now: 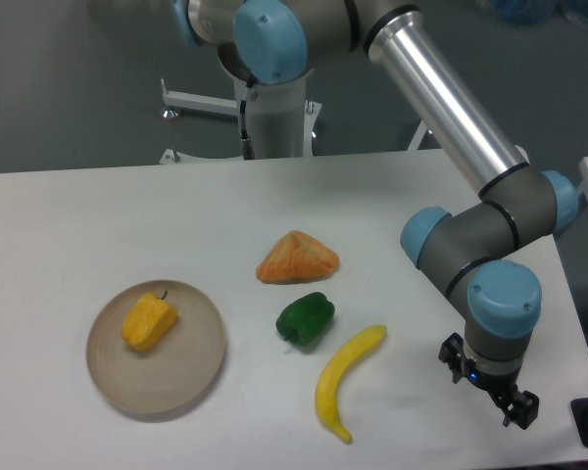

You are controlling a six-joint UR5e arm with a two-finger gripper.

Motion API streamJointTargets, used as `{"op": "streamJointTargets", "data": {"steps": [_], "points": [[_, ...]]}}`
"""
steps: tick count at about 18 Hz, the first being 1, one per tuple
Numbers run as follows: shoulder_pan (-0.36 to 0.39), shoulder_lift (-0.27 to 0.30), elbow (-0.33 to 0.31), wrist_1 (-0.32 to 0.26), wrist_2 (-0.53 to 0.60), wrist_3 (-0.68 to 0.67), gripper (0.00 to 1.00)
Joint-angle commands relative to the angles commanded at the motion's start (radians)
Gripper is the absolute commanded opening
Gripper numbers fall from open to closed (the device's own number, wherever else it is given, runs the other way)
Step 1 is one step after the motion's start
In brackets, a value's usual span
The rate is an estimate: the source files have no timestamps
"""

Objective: Pick up the yellow pepper from the plate
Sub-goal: 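Move the open gripper over the yellow pepper on the beige plate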

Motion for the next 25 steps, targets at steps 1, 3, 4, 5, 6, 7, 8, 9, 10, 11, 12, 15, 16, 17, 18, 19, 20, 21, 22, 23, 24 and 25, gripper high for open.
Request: {"op": "streamJointTargets", "data": {"steps": [1, 3, 4, 5, 6, 7, 8, 9, 10, 11, 12, 15, 16, 17, 18, 19, 20, 21, 22, 23, 24, 25], "points": [[0.000, 0.000, -0.003, 0.000, 0.000, -0.002, 1.00], [-0.002, 0.002, -0.008, 0.000, 0.000, -0.005, 1.00], [-0.006, 0.006, -0.012, -0.002, 0.000, -0.012, 1.00], [-0.012, 0.011, -0.015, -0.002, 0.000, -0.029, 1.00], [-0.021, 0.017, -0.024, -0.003, 0.003, -0.052, 1.00], [-0.032, 0.035, -0.046, -0.006, 0.003, -0.075, 1.00], [-0.038, 0.061, -0.079, -0.009, 0.003, -0.092, 1.00], [-0.038, 0.093, -0.113, -0.011, 0.002, -0.109, 1.00], [-0.041, 0.124, -0.142, -0.015, 0.000, -0.130, 1.00], [-0.052, 0.158, -0.182, -0.023, -0.009, -0.156, 1.00], [-0.063, 0.193, -0.224, -0.029, -0.014, -0.185, 1.00], [-0.098, 0.300, -0.359, -0.061, -0.017, -0.265, 1.00], [-0.113, 0.334, -0.405, -0.075, -0.026, -0.297, 1.00], [-0.130, 0.363, -0.443, -0.086, -0.046, -0.337, 1.00], [-0.149, 0.388, -0.478, -0.087, -0.075, -0.383, 1.00], [-0.169, 0.411, -0.515, -0.086, -0.112, -0.431, 1.00], [-0.184, 0.434, -0.552, -0.081, -0.142, -0.466, 1.00], [-0.207, 0.454, -0.575, -0.080, -0.158, -0.488, 1.00], [-0.236, 0.468, -0.592, -0.080, -0.163, -0.514, 1.00], [-0.265, 0.480, -0.612, -0.078, -0.164, -0.544, 1.00], [-0.290, 0.485, -0.629, -0.074, -0.166, -0.584, 1.00], [-0.314, 0.485, -0.641, -0.074, -0.166, -0.624, 1.00]]}}
